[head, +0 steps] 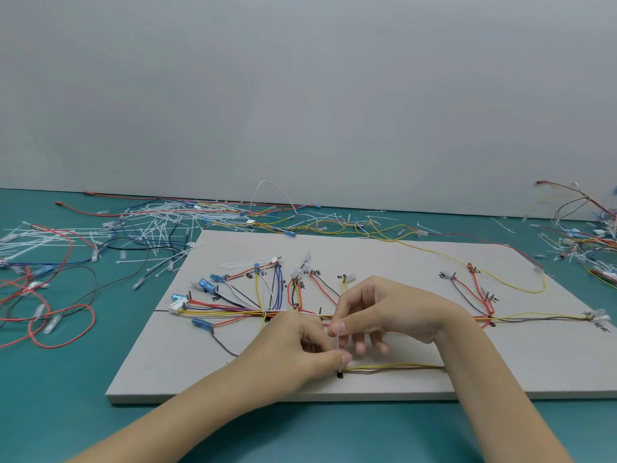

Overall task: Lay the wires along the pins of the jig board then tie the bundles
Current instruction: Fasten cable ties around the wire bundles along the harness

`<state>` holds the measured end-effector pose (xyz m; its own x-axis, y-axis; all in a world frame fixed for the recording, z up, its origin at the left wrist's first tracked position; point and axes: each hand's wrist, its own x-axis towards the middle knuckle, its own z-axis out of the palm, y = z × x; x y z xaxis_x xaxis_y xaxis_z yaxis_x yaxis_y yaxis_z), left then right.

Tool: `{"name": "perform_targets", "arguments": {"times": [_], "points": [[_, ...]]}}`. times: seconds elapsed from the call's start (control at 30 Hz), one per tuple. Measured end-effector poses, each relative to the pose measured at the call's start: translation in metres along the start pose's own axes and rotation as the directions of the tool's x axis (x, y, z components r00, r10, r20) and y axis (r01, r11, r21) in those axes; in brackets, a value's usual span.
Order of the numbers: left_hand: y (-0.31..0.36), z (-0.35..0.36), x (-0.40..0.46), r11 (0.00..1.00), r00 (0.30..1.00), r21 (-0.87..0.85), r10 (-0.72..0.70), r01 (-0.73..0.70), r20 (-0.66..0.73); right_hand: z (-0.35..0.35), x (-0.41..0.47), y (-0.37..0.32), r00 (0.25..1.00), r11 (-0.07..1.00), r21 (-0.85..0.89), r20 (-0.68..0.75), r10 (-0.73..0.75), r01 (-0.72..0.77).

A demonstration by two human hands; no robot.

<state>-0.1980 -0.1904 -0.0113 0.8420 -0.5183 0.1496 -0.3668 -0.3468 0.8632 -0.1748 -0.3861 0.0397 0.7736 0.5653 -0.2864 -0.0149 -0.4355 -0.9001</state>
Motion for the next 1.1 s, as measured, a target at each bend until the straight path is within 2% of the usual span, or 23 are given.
{"name": "perform_targets", "arguments": {"times": [0.37, 0.63, 1.1], "points": [[-0.0016, 0.0003, 0.0028, 1.000, 0.998, 0.002, -0.020, 0.020, 0.067, -0.0016, 0.0000, 0.0025, 0.999, 0.995, 0.097, 0.053, -0.013, 0.007], [0.0011, 0.0008, 0.0031, 0.997, 0.996, 0.014, -0.071, 0.071, 0.057, -0.0020, -0.0009, 0.0020, 0.995, 0.993, 0.116, 0.095, -0.024, 0.013], [0.0000, -0.0014, 0.0035, 0.995, 0.995, -0.072, -0.057, 0.063, 0.079, -0.0008, -0.0007, 0.0015, 1.000, 0.997, 0.077, 0.027, 0.005, -0.007]]}}
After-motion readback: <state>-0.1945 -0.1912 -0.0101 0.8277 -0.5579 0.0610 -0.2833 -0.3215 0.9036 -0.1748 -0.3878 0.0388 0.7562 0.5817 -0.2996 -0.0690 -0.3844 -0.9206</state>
